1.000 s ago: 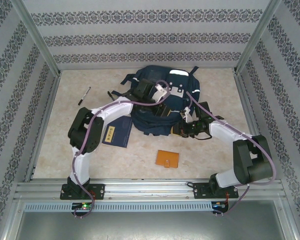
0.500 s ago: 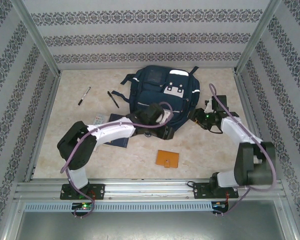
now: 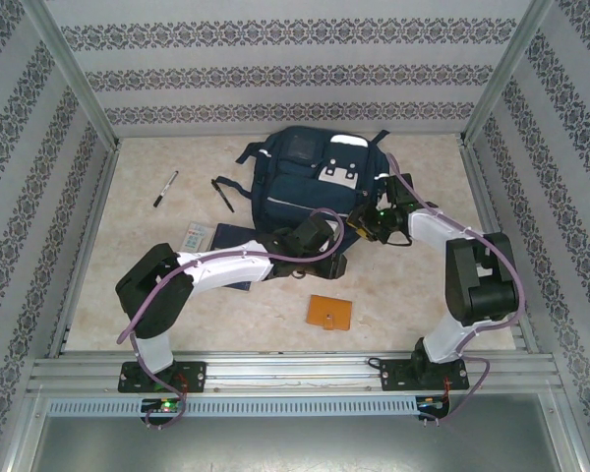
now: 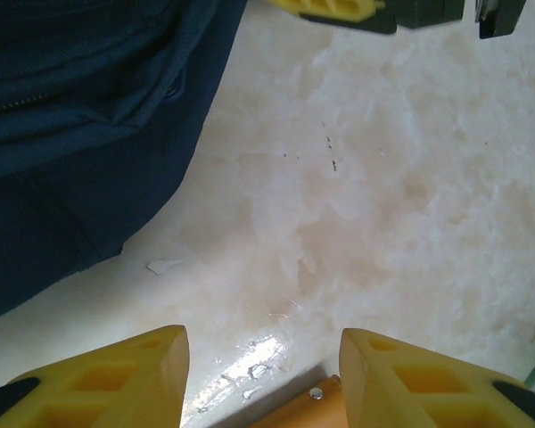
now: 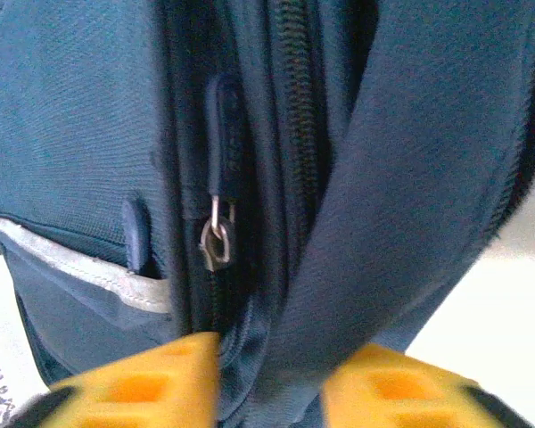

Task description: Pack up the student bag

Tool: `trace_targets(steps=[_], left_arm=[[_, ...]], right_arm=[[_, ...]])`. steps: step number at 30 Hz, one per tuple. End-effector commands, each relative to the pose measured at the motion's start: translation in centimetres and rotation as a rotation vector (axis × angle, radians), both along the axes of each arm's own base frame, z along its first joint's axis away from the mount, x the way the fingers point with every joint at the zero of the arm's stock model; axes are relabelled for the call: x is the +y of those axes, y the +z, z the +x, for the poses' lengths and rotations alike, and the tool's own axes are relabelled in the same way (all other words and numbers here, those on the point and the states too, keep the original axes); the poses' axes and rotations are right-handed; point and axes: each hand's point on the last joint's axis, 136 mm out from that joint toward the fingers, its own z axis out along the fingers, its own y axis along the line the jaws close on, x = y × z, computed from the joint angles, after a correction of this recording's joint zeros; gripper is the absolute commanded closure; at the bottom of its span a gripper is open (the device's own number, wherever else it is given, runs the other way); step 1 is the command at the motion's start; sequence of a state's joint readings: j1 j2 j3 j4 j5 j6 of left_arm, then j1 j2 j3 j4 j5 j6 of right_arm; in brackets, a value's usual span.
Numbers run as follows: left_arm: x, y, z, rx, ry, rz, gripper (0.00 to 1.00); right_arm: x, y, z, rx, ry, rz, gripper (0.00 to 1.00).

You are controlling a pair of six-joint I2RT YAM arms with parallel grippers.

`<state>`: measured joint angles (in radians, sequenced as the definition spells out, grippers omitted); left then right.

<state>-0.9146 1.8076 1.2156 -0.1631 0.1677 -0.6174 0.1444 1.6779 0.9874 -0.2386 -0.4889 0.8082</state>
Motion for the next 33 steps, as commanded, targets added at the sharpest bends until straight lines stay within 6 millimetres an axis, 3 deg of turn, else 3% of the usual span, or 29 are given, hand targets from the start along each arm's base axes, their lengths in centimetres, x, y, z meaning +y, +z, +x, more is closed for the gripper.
trace_targets(steps=[1, 3, 10, 14, 26, 33], left_arm=[[-0.4, 1.6, 1.5, -0.07, 0.026, -0.011, 0.52], [-0.2, 1.9, 2.2, -0.089, 0.039, 0.01, 0.51], [0.7, 4.3, 6.0, -0.154, 0.085, 0.009, 0.48], [0.9, 4.7, 7.1, -0.184, 0.069, 0.047, 0.48], [1.4, 3.7, 8.5, -0.222, 0.064, 0.115, 0.56], [4.1, 3.3, 10.3, -0.274, 0.175, 0.226, 0.51]], right_arm=[[1.5, 1.6, 0.7, -0.006, 0.007, 0.055, 0.95], [2.4, 2.8, 0.5, -0.002, 0.011, 0.105, 1.0], [3.9, 8.9, 0.5, -0.042, -0.017, 0.241, 1.0], [4.3, 11.3, 0.8, -0.064, -0.02, 0.291, 1.0], [5.5, 13.8, 0.4, -0.071, 0.01, 0.358, 1.0], [6.2, 15.5, -0.3, -0.102, 0.032, 0.366, 1.0]])
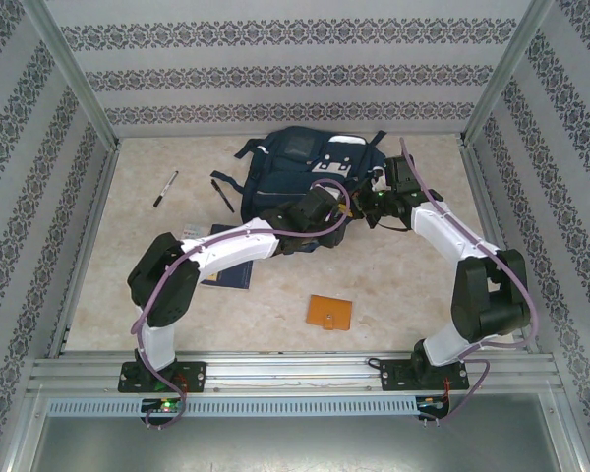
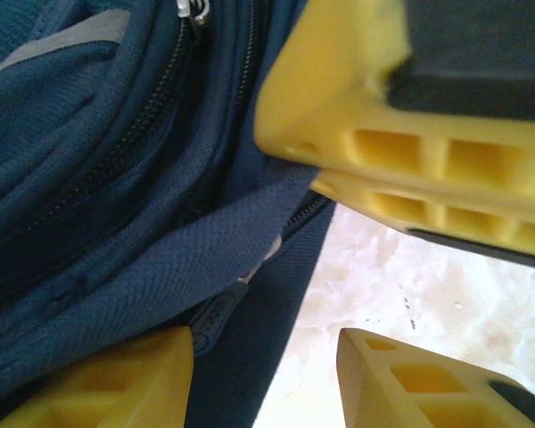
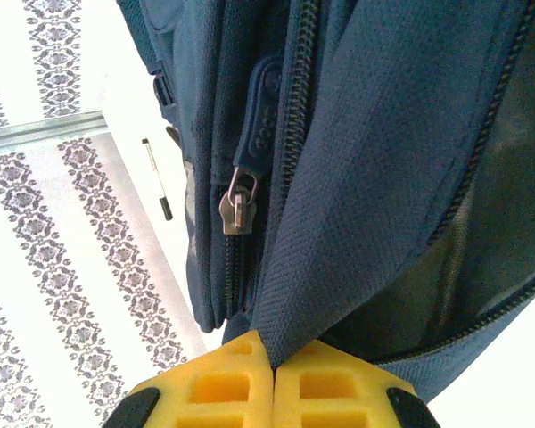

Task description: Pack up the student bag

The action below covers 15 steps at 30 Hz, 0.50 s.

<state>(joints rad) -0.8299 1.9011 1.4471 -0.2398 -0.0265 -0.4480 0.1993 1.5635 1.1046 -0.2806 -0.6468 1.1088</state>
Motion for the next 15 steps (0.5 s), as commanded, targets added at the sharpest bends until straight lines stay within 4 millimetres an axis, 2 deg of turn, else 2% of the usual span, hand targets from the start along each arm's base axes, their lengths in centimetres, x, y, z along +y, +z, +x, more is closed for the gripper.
trace_targets(steps=[1, 6, 10, 15], left_arm=[[3.0, -0.1, 1.8, -0.055, 0.106, 0.105, 0.5], [3.3, 1.3, 1.4, -0.099, 0.095, 0.053, 0.49], [2.5, 1.0, 1.0, -0.065, 0.036, -0.015, 0.49], [2.7, 1.3, 1.1, -0.062, 0.046, -0.043, 0.5]], right_arm=[[1.6, 6.3, -0.4, -0.138, 0.064, 0.084, 1.0], [1.6, 6.7, -0.8, -0.141, 0.074, 0.083, 1.0], [1.9, 7.0, -1.0, -0.139, 0.086, 0.098, 1.0], [2.2, 7.3, -1.4, -0.144, 0.103, 0.102, 1.0]])
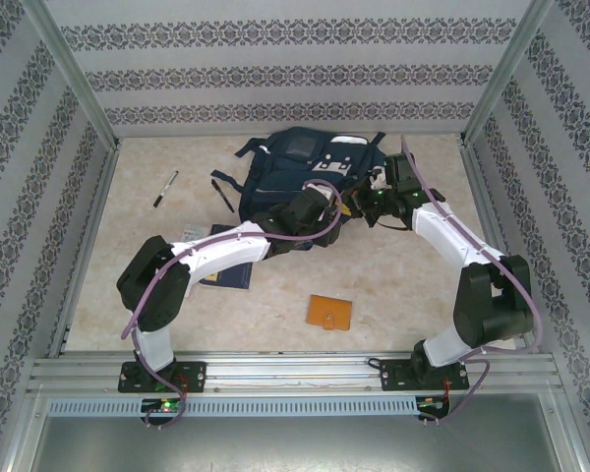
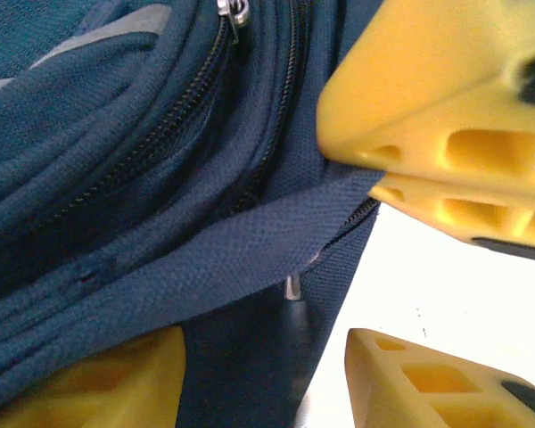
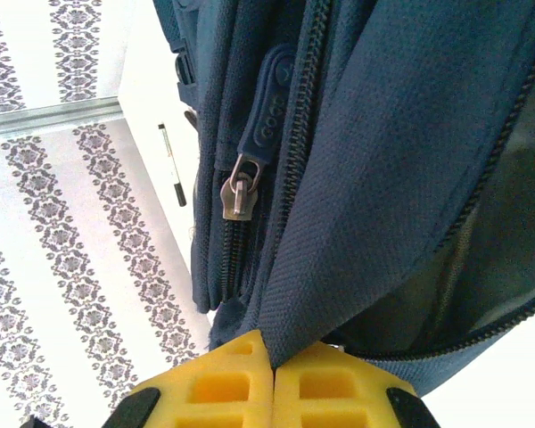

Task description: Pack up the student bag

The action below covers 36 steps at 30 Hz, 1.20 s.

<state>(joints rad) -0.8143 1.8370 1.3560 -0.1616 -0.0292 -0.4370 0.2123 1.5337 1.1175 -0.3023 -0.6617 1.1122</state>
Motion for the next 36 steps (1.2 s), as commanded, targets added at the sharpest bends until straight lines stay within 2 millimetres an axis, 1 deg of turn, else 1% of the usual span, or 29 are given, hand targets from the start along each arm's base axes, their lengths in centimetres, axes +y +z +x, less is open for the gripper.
trace_targets(steps=[1, 3, 4, 5, 7, 9, 12, 14, 16, 21, 24, 25, 27, 31, 34, 36], left_arm=[[1.4, 1.0, 1.0, -0.025, 0.03, -0.024, 0.5], [1.8, 2.0, 0.7, -0.047, 0.03, -0.039, 0.49], [2.3, 2.4, 0.6, -0.059, 0.042, -0.04, 0.47], [2.8, 2.6, 0.6, -0.066, 0.049, -0.048, 0.46], [3.0, 2.6, 0.6, -0.055, 0.028, -0.091, 0.45], [2.7, 2.2, 0.4, -0.015, -0.017, -0.137, 0.45], [1.2, 1.8, -0.4, 0.017, -0.104, -0.172, 0.46], [0.6, 1.5, -0.7, 0.041, -0.127, -0.189, 0.47], [0.2, 1.6, -0.9, 0.045, -0.141, -0.21, 0.48], [-0.1, 2.8, -1.0, 0.036, -0.134, -0.245, 0.47], [-0.3, 3.5, -1.1, 0.047, -0.12, -0.273, 0.46], [-0.4, 3.5, -1.1, 0.056, -0.112, -0.282, 0.46], [0.4, 2.9, -0.7, 0.074, -0.044, -0.257, 0.47], [2.5, 0.7, 0.3, 0.098, 0.09, -0.155, 0.51], [3.1, 0.1, 0.5, 0.097, 0.121, -0.126, 0.56], [3.0, 0.4, 0.4, 0.084, 0.109, -0.123, 0.7]], right_arm=[[1.5, 5.7, -0.8, -0.126, 0.083, 0.077, 1.0], [1.2, 5.4, -0.9, -0.12, 0.083, 0.066, 1.0], [1.2, 5.3, -0.9, -0.115, 0.082, 0.064, 1.0], [1.2, 5.3, -0.9, -0.112, 0.082, 0.066, 1.0], [1.4, 5.6, -1.0, -0.115, 0.087, 0.071, 1.0], [1.6, 5.8, -1.1, -0.12, 0.092, 0.074, 1.0], [2.1, 6.0, -1.2, -0.121, 0.099, 0.075, 1.0], [2.4, 6.0, -1.2, -0.12, 0.105, 0.075, 1.0], [2.7, 5.8, -1.3, -0.115, 0.108, 0.071, 1.0], [3.0, 5.0, -1.5, -0.104, 0.102, 0.04, 1.0], [3.6, 4.5, -1.8, -0.1, 0.095, 0.016, 1.0], [3.8, 4.4, -1.9, -0.094, 0.092, 0.015, 1.0], [4.4, 4.3, -2.0, -0.084, 0.09, 0.023, 1.0], [5.2, 5.0, -2.3, -0.092, 0.073, 0.02, 1.0], [5.5, 5.5, -2.5, -0.1, 0.068, 0.017, 1.0], [5.5, 5.5, -2.5, -0.105, 0.061, 0.01, 1.0]])
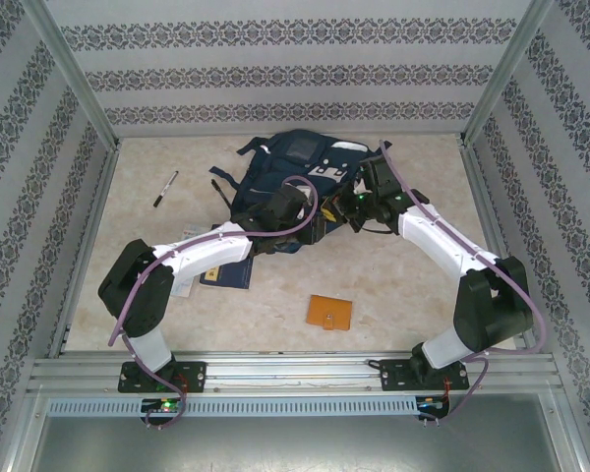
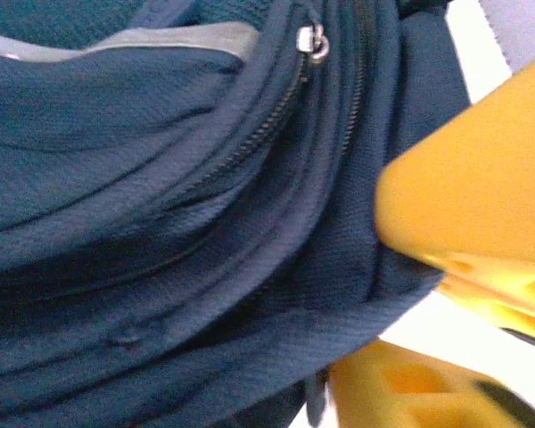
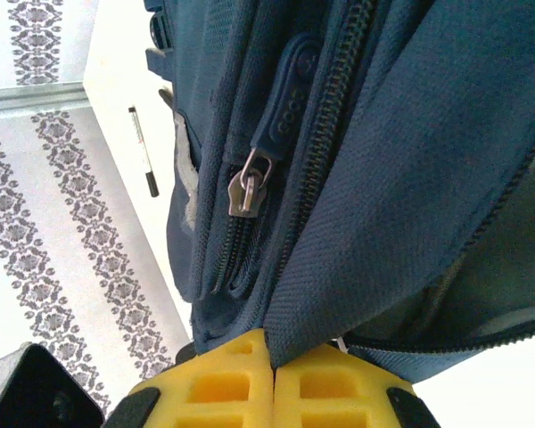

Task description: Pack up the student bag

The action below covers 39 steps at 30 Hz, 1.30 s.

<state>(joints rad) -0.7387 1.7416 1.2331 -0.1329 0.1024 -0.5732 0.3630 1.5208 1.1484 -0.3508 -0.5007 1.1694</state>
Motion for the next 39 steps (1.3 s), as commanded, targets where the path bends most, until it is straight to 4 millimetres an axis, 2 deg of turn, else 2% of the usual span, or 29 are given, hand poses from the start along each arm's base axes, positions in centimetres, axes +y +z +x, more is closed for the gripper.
trace_targets(steps=[1, 4, 6, 11, 16, 19, 23, 26, 32, 39], left_arm=[[-0.1, 0.8, 1.1, -0.054, 0.028, 0.02, 0.79], [-0.6, 2.1, 0.6, -0.099, -0.029, -0.002, 0.94], [-0.8, 2.9, 0.0, -0.122, -0.063, -0.02, 1.0], [-1.5, 3.1, -2.0, -0.124, -0.204, -0.047, 1.0], [-1.7, 1.1, -3.2, -0.064, -0.27, -0.054, 1.0], [-2.7, 1.5, -4.2, -0.051, -0.337, -0.142, 1.0], [-2.5, 1.3, -4.3, -0.044, -0.337, -0.137, 1.0], [-1.9, 0.5, -4.5, -0.026, -0.356, -0.111, 1.0], [-1.0, -1.5, -4.7, 0.013, -0.385, -0.069, 1.0], [-1.3, -2.0, -5.0, 0.05, -0.44, -0.061, 1.0]], right_arm=[[1.7, 5.5, -0.8, -0.118, 0.057, 0.085, 1.0], [0.4, 4.5, -0.4, -0.121, 0.057, 0.013, 1.0], [-0.8, 3.9, -0.1, -0.132, 0.061, -0.038, 1.0], [-3.8, 2.8, 0.2, -0.169, 0.082, -0.187, 1.0], [-5.1, 2.6, 0.3, -0.182, 0.087, -0.207, 1.0], [-5.9, 2.2, 0.5, -0.214, 0.11, -0.275, 1.0], [-7.5, 1.0, 1.0, -0.249, 0.123, -0.369, 1.0], [-8.7, 0.4, 1.2, -0.23, 0.104, -0.355, 1.0], [-9.9, 0.0, 1.2, -0.239, 0.128, -0.397, 1.0], [-11.0, -2.0, 1.3, -0.228, 0.143, -0.481, 1.0]])
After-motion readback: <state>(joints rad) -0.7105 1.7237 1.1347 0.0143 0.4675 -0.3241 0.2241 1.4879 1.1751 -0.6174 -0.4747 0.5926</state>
